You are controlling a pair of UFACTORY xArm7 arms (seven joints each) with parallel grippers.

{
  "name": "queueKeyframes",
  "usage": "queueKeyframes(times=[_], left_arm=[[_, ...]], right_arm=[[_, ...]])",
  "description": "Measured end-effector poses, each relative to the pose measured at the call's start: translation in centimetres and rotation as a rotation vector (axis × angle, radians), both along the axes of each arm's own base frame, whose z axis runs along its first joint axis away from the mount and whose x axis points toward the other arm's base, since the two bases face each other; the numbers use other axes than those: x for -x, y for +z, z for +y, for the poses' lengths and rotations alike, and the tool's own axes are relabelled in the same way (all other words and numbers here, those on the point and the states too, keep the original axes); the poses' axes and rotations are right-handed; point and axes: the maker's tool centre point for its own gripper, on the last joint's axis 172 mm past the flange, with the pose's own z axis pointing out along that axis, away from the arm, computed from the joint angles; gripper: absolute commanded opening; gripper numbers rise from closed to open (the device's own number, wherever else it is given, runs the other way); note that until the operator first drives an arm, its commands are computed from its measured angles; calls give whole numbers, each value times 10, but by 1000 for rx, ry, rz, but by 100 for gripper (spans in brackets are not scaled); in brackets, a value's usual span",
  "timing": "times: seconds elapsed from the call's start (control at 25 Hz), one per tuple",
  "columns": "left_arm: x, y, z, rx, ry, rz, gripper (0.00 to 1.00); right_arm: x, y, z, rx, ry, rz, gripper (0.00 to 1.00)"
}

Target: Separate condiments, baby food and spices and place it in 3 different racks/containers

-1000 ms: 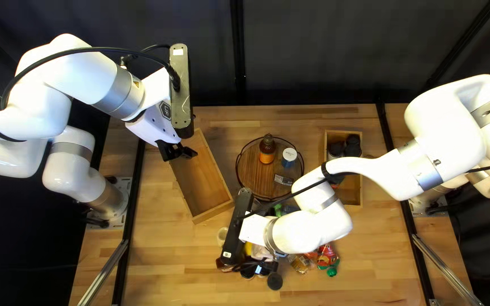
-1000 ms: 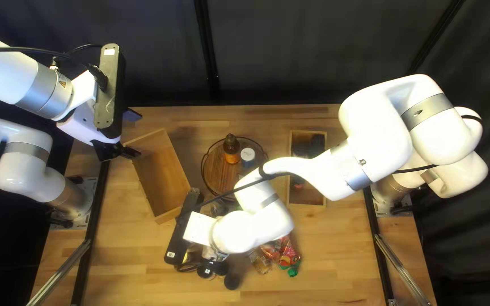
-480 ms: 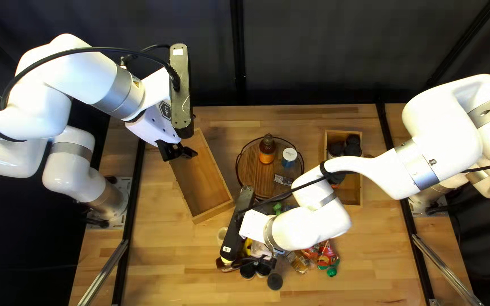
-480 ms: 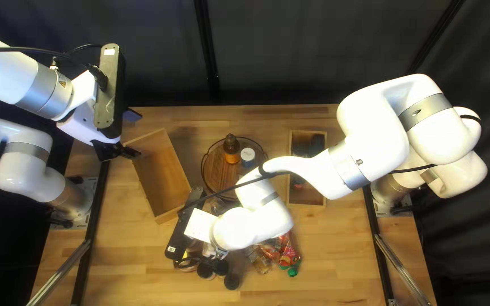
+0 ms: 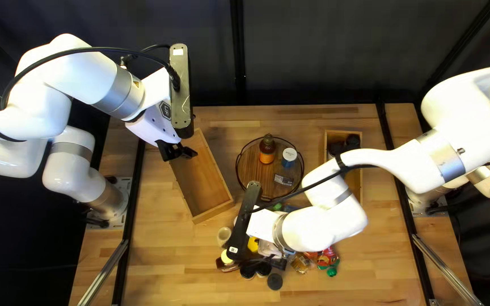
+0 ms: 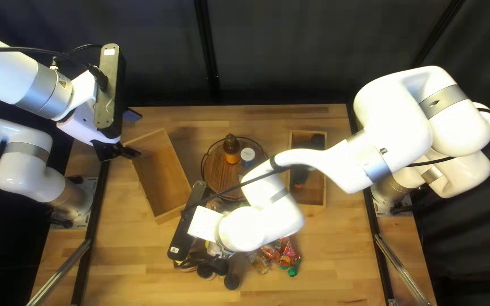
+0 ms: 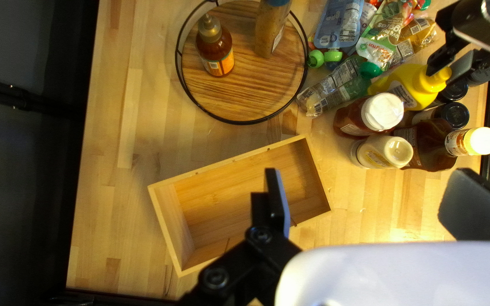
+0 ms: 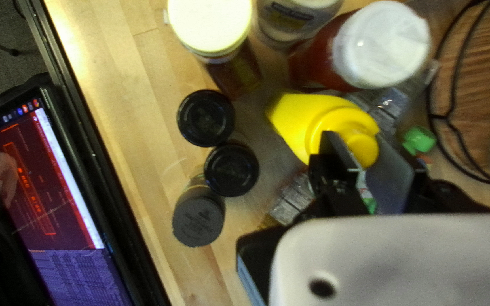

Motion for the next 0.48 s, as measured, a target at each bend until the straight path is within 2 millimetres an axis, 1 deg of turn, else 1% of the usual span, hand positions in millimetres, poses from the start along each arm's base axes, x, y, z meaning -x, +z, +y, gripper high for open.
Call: queueKeyframes(times=[0.24,0.28,0.32,0.36,0.4,0.48], left_arm=[[0,0,0,0,0,0,100],[0,0,0,0,0,0,100],[0,0,0,0,0,0,100],[0,0,0,0,0,0,100],[0,0,0,0,0,0,100],[0,0,0,0,0,0,100]], right_arm=[[-1,-19,-3,-22,-13,5,1],[0,-20,-3,-26,-15,5,4],[0,-21,-3,-28,-17,5,26],[1,-20,-2,-30,-17,5,82],[1,-20,-1,-31,-17,4,100],[1,-18,1,-33,-14,5,100]])
